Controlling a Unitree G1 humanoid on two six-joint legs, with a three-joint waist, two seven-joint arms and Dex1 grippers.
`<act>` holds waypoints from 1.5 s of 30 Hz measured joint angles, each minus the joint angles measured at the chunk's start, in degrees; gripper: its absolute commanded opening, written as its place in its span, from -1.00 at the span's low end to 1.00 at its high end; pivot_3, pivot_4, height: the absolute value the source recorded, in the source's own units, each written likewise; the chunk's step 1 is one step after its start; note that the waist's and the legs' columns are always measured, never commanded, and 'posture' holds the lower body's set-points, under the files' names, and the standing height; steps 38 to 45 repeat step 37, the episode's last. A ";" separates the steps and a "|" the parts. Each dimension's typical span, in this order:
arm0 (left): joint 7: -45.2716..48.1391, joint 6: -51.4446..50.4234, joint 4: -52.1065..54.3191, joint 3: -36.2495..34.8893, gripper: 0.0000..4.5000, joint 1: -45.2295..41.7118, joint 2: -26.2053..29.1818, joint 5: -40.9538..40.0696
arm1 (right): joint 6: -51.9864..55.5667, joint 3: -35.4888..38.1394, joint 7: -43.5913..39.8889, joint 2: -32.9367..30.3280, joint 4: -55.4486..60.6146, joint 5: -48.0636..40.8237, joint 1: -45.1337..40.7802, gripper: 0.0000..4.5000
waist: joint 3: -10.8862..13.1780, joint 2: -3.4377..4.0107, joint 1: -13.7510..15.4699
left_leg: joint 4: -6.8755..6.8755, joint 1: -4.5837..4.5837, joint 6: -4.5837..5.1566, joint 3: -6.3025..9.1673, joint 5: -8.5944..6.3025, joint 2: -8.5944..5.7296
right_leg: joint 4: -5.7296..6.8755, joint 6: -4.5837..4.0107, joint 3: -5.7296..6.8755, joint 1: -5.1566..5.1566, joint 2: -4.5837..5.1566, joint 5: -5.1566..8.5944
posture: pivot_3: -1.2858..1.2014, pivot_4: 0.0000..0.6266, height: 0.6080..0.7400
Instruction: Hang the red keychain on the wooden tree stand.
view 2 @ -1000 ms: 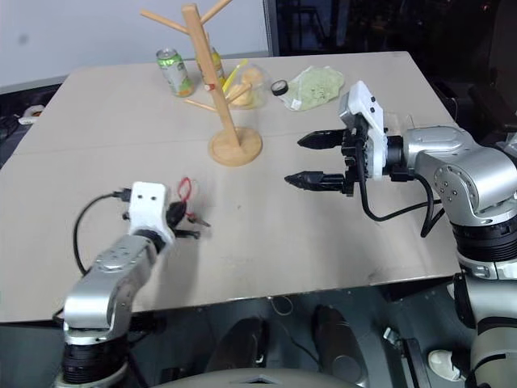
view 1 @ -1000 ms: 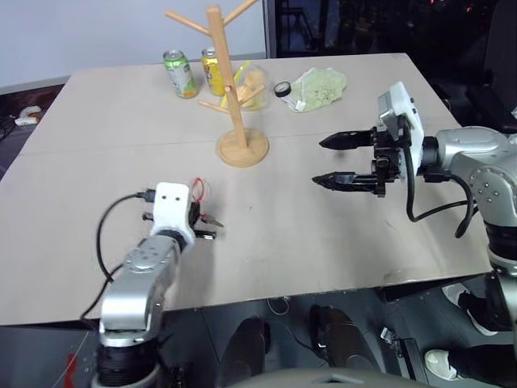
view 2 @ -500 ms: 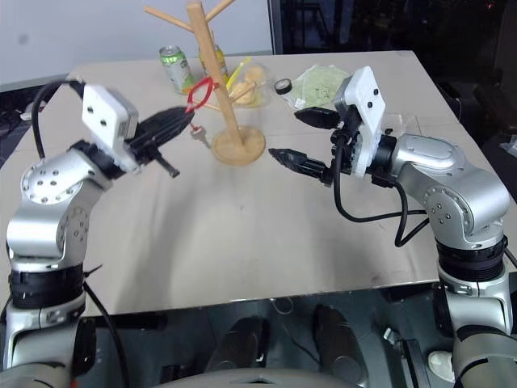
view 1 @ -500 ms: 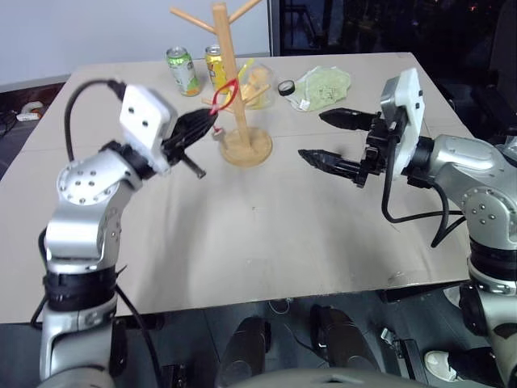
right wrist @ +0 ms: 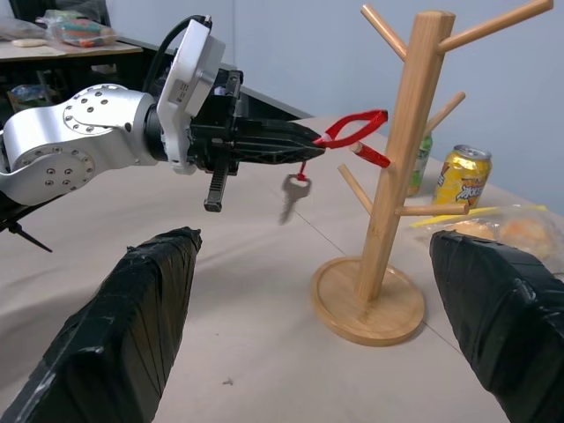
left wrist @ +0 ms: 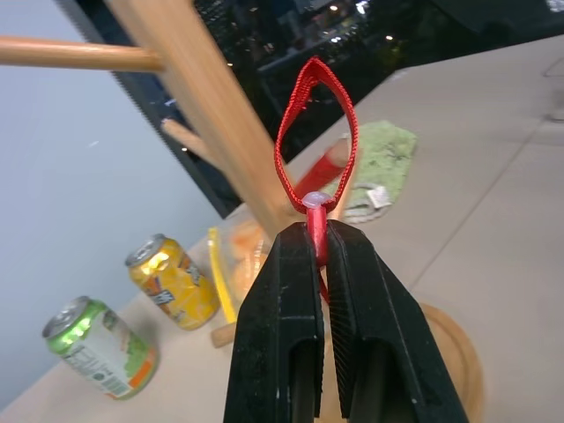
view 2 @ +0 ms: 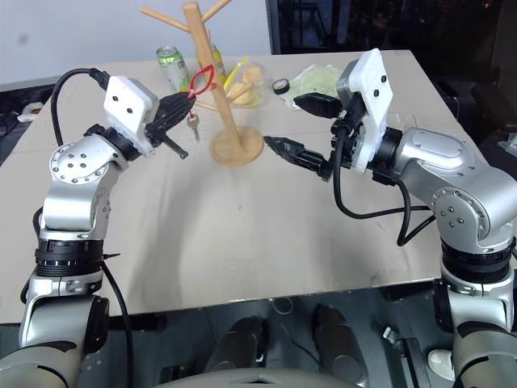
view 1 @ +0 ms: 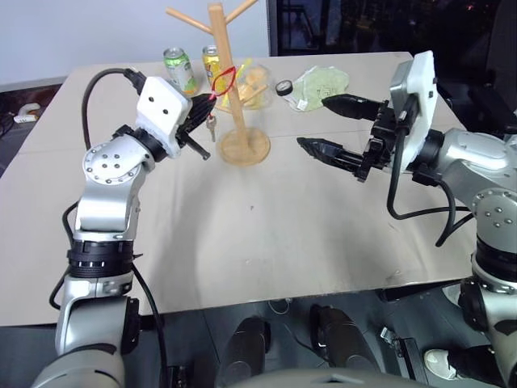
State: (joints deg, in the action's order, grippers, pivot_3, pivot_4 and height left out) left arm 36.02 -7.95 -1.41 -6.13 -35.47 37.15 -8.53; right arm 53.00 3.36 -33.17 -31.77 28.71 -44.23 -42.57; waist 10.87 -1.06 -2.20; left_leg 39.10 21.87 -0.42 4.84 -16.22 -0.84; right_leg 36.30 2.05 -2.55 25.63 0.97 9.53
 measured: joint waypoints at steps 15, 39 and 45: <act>0.22 0.92 -2.35 2.14 -0.85 0.06 0.13 3.05 | 0.45 0.05 1.64 -0.65 -0.10 -1.41 -0.01 1.00 | 0.00 0.00 -0.07 | 0.00 -0.02 0.00 0.00 0.00 0.01 | 0.02 0.05 0.00 0.00 -0.02 0.03 | 0.03 -0.52 1.00; 24.41 -32.27 -2.57 -4.76 0.99 -3.90 16.45 -22.10 | -3.98 -0.35 -10.36 -11.08 -10.13 2.15 -1.66 1.00 | 0.06 0.01 -0.25 | -0.05 -0.03 0.02 -0.01 -0.01 0.04 | -0.02 0.19 0.01 0.01 -0.06 0.14 | 0.03 -0.52 1.00; 24.41 -32.27 -2.57 -4.76 0.99 -3.90 16.45 -22.10 | -3.98 -0.35 -10.36 -11.08 -10.13 2.15 -1.66 1.00 | 0.06 0.01 -0.25 | -0.05 -0.03 0.02 -0.01 -0.01 0.04 | -0.02 0.19 0.01 0.01 -0.06 0.14 | 0.03 -0.52 1.00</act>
